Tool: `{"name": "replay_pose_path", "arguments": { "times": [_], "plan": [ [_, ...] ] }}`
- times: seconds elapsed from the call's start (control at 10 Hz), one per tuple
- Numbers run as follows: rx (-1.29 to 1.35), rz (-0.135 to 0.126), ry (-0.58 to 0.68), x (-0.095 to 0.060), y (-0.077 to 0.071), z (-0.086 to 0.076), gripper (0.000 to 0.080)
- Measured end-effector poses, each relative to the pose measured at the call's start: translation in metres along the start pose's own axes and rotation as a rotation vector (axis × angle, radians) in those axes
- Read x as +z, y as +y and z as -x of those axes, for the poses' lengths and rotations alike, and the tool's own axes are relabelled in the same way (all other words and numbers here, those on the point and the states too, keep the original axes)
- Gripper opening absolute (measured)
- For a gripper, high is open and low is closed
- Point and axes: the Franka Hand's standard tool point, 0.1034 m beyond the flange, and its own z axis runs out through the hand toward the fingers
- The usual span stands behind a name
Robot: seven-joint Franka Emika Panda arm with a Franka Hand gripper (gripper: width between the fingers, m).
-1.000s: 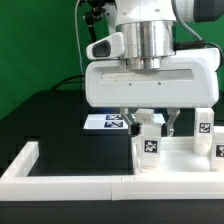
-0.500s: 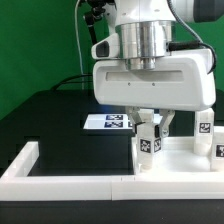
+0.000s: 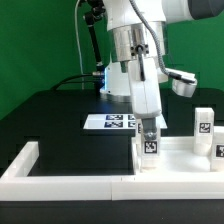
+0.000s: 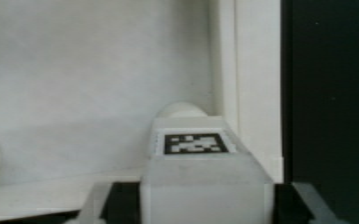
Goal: Assemble square table
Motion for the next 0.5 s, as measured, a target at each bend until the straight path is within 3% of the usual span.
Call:
{"name": "replay_pose_path", "arguments": {
  "times": [0.1,0.2,0.3,0.4,0.5],
  "plan": [
    [0.021,0.002,0.0,0.001,0.0005,0.0001,0.0371],
    [0.056,0.003,0.001,0.0018,0.001,0.0005,0.0508],
    [-0.013,0.004,0.003,0.002,0.0011,0.0005,0.0508],
    [-0.223,0.011,0.013,0.0039,0.0011,0.0018,0.062],
    [-0.431,0.017,0.012,0.0061,0.0018,0.0025,0.064]
  ]
}}
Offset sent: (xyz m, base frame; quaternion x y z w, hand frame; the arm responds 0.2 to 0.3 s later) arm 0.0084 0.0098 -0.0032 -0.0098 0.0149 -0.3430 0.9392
